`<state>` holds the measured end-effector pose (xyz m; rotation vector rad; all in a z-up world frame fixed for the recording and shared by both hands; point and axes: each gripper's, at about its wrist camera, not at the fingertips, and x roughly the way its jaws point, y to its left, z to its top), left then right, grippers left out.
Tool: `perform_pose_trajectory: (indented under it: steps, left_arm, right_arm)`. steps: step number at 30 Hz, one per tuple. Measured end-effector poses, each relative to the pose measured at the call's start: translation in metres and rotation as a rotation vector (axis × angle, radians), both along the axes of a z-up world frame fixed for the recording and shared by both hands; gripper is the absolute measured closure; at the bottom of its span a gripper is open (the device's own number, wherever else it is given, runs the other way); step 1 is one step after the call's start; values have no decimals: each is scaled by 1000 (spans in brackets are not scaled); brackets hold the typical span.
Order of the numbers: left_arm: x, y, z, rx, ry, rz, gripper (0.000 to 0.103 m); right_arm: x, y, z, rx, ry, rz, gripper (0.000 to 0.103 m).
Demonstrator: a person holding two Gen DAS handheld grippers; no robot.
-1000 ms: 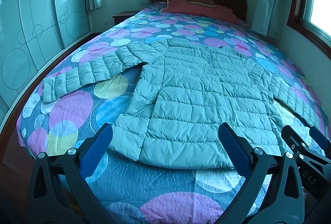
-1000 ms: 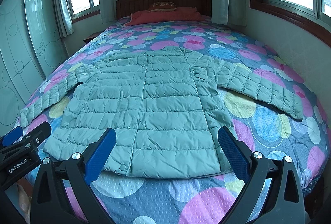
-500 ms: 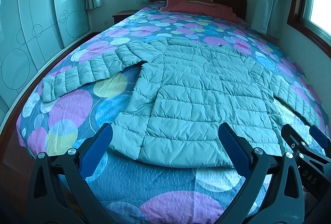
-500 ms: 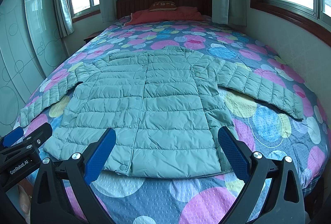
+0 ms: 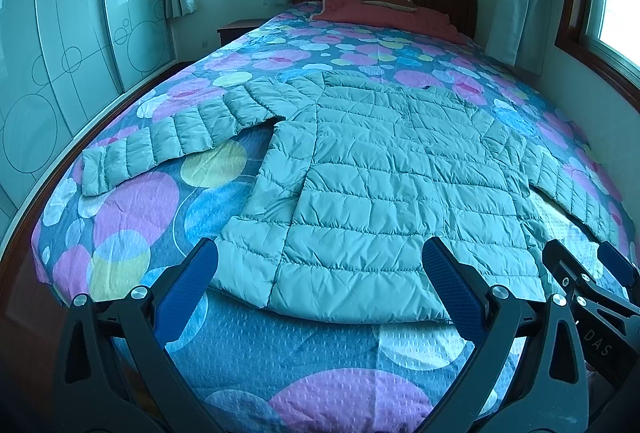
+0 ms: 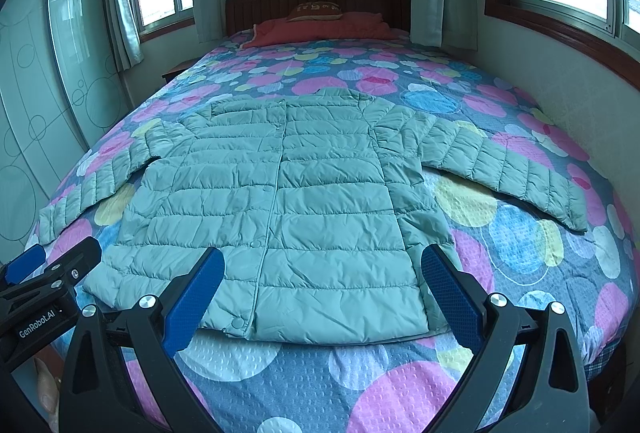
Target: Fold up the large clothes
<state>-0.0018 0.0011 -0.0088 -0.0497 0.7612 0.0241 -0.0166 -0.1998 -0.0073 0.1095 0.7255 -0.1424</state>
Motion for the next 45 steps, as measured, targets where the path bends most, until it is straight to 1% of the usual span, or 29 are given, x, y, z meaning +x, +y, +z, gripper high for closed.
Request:
perform_pose_trajectory:
  steps: [15, 20, 22, 25, 29, 30, 31, 32, 33, 34, 35, 36, 38, 39, 40, 41, 42, 43, 45]
  left_arm:
    - [0, 0, 0, 0, 3, 0, 2]
    - [4, 5, -14, -27, 24, 27, 2]
    - [7, 12, -20, -51, 38, 50, 2]
    - [18, 26, -28, -80, 64, 96, 2]
    - [42, 52, -42, -112, 99, 185, 2]
    - [47, 59, -46, -115, 106, 205, 3]
    - [55, 67, -50, -115, 116, 225, 7]
    - [63, 75, -54, -118, 126, 239, 22]
    - [70, 85, -60, -137, 140, 249, 38]
    - [77, 94, -66, -164, 159, 261, 49]
    - [84, 106, -74, -193, 180, 288, 54]
    - [90, 117, -80, -212, 197, 320, 58]
    - [99, 134, -90, -219, 219, 373, 58]
    - [103, 142, -94, -211, 226, 402, 57]
    - [106, 151, -97, -210, 226, 434, 53]
    - [107, 159, -99, -219, 223, 468, 34]
    - [107, 168, -101, -233, 216, 503, 19]
    - [107, 176, -103, -248, 202, 537, 17]
    - [107, 189, -106, -273, 193, 590, 16]
  right_arm:
    - [1, 0, -2, 1, 1, 0, 5]
    - [3, -1, -6, 15, 12, 0, 5]
    - [4, -3, -9, 36, 14, -4, 5]
    - [15, -12, -26, 67, 27, -17, 5]
    - [31, -34, -39, 129, 58, -38, 5]
    - [34, -40, -43, 143, 59, -45, 5]
    - [37, -46, -46, 152, 60, -58, 5]
    - [41, -53, -50, 159, 59, -75, 8]
    - [44, -60, -53, 163, 64, -94, 31]
    - [49, -67, -57, 167, 78, -110, 47]
    - [54, -75, -62, 181, 102, -128, 54]
    - [57, -84, -67, 218, 114, -139, 54]
    - [62, -103, -74, 290, 113, -163, 54]
    - [63, -114, -75, 324, 101, -178, 51]
    - [64, -127, -77, 361, 85, -199, 48]
    - [64, -141, -78, 399, 68, -225, 38]
    - [62, -156, -80, 441, 45, -255, 29]
    - [59, -174, -82, 488, 13, -293, 29]
    - [52, -210, -88, 563, -35, -376, 29]
